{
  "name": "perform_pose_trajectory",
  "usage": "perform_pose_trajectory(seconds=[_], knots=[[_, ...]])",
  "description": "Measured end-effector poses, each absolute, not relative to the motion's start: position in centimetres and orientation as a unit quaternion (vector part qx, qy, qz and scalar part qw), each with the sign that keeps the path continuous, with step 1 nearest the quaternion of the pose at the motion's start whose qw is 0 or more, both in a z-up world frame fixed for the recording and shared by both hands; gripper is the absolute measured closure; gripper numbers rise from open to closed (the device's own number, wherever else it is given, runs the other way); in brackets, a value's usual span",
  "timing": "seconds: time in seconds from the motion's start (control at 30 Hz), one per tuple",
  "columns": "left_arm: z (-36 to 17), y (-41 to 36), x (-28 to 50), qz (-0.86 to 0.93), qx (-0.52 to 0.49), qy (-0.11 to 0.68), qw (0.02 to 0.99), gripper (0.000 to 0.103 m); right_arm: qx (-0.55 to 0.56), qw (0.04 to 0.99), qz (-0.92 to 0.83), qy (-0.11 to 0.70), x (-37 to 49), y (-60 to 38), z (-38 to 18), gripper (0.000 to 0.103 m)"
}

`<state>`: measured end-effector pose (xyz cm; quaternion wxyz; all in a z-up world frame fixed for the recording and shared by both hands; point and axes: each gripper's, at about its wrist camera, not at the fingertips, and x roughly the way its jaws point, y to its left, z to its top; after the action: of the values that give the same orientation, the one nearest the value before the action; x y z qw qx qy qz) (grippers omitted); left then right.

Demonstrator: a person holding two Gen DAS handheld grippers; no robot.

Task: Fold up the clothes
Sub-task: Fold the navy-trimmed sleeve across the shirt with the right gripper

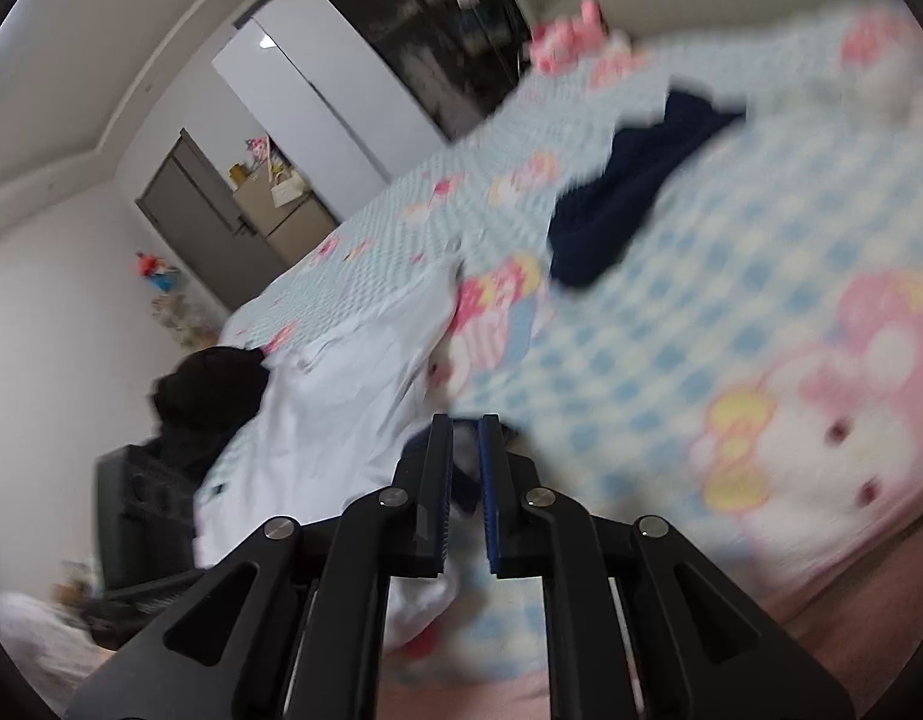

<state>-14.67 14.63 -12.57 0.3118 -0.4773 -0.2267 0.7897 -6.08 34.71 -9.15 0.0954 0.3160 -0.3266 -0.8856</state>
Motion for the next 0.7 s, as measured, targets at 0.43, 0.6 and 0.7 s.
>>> perform_pose_trajectory(seconds=[0.43,0.6,0.7], knots=[[-15.8,14.7,-13.6,0.77,-0.526,-0.174,0.316,0.078,0.449,0.155,-0.809,-0.347,-13.2,32.3,-15.2,0.053],[-15.8,14.5,-13.3,0.763,-0.53,-0.18,0.323,0.077,0.375,0.079,-0.868,-0.314,-12.1,34.8,-12.2,0.098],[-15.6,14.0,-13.1,0.756,-0.526,-0.197,0.338,0.075,0.324,0.048,-0.903,-0.278,-11.1,35.3,-9.5,0.1]])
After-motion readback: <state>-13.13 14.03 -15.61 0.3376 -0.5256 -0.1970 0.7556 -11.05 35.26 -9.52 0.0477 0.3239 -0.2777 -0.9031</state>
